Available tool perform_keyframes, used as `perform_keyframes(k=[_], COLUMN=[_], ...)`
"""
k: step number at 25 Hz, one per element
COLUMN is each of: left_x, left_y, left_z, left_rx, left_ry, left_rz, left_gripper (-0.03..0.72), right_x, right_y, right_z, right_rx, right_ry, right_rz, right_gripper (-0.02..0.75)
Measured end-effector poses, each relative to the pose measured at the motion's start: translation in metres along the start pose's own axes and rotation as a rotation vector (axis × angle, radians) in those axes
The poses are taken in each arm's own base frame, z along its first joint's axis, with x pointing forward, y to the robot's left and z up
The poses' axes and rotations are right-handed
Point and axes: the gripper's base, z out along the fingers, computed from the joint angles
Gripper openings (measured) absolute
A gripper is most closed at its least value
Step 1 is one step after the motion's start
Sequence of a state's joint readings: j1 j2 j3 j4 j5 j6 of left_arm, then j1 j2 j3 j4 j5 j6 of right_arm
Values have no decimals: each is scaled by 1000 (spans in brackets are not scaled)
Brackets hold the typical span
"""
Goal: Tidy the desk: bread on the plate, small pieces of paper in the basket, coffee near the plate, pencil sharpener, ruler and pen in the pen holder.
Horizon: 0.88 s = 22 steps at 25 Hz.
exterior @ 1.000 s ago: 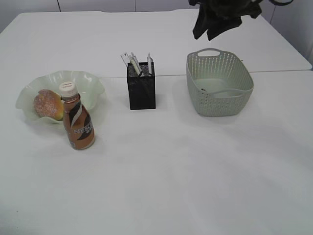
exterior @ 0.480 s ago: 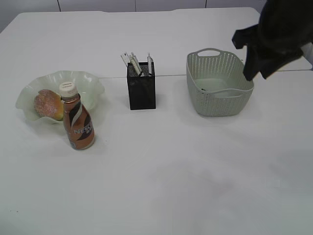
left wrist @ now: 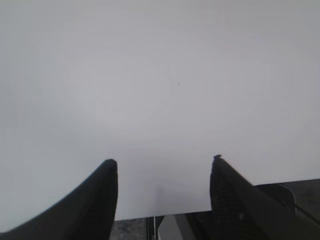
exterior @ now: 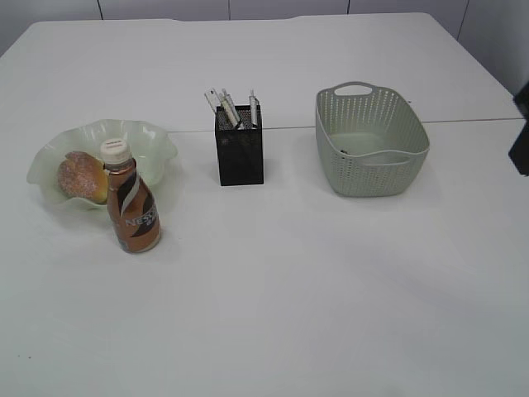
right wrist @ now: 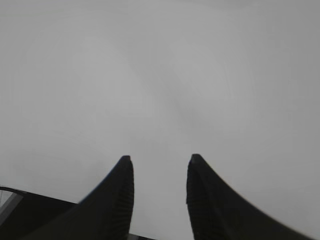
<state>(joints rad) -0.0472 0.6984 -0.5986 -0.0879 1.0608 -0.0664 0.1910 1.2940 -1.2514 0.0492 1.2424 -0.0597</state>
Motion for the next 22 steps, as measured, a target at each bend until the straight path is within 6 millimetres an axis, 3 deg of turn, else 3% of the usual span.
perform_keyframes(k=[12,22], left_x=[64,93], left_y=[11,15], left_z=[-54,-70], left_rx=[-66,-59], left_ry=[-234,-424], left_rz=[6,12], left_gripper=[433,433], right_x=[85,181], right_y=[7,13], right_z=[-70,-97], right_rx=[9,0], right_ry=[-283,-485], right_rz=[30,41], right_gripper=[265,265])
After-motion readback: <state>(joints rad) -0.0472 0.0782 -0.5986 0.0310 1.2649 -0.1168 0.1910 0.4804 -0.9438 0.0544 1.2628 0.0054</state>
